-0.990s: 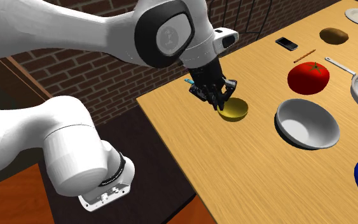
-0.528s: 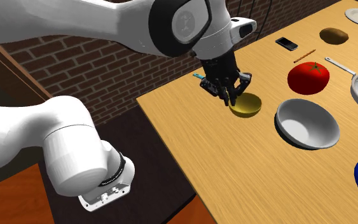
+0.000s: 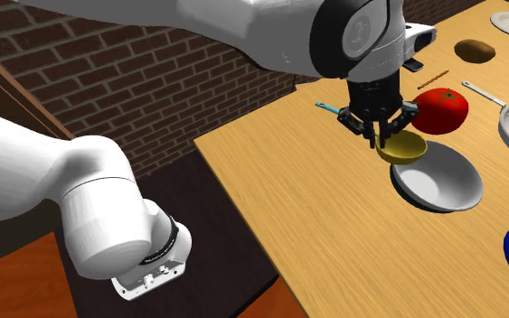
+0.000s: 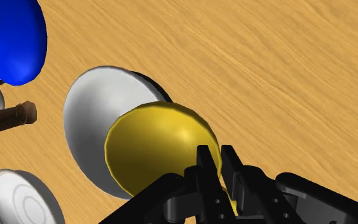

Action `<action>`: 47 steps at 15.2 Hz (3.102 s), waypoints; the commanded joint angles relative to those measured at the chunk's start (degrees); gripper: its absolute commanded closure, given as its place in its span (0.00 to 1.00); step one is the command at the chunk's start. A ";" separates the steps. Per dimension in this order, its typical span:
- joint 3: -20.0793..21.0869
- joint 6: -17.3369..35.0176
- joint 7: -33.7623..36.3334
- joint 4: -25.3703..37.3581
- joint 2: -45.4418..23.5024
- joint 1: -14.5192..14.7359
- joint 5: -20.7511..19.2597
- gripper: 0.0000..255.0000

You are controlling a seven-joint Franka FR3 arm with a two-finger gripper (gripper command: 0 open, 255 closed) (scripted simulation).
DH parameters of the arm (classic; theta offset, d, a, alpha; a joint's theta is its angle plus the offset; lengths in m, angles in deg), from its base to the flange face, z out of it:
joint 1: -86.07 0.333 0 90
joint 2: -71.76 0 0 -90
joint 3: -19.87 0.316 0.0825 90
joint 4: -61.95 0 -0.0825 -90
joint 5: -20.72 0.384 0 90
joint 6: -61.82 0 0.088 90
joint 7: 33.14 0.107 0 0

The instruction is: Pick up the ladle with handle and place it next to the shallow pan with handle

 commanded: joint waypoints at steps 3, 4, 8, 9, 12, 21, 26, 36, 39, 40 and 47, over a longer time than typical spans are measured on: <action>-1.72 1.12 -2.93 8.76 -8.84 -0.02 1.96 1.00; -2.13 1.30 -3.82 11.03 -11.01 -0.08 2.66 1.00; -3.38 1.36 -7.77 20.68 -19.72 -0.61 6.13 1.00; -3.58 1.19 -8.82 23.27 -21.91 -0.84 7.12 1.00; -3.86 0.19 -12.00 31.55 -28.58 -1.86 10.24 1.00; -2.55 -8.72 -20.56 64.60 -51.40 -7.31 18.82 1.00; -1.28 -19.27 -24.00 92.97 -68.69 -11.26 22.15 1.00; -1.57 -10.85 -22.10 83.06 -67.43 -10.52 21.32 1.00; -1.65 -8.77 -21.58 81.15 -67.66 -10.39 21.13 1.00; -1.68 -8.11 -21.41 80.58 -67.78 -10.35 21.08 1.00; -1.86 -3.95 -20.31 77.51 -69.01 -10.16 20.74 1.00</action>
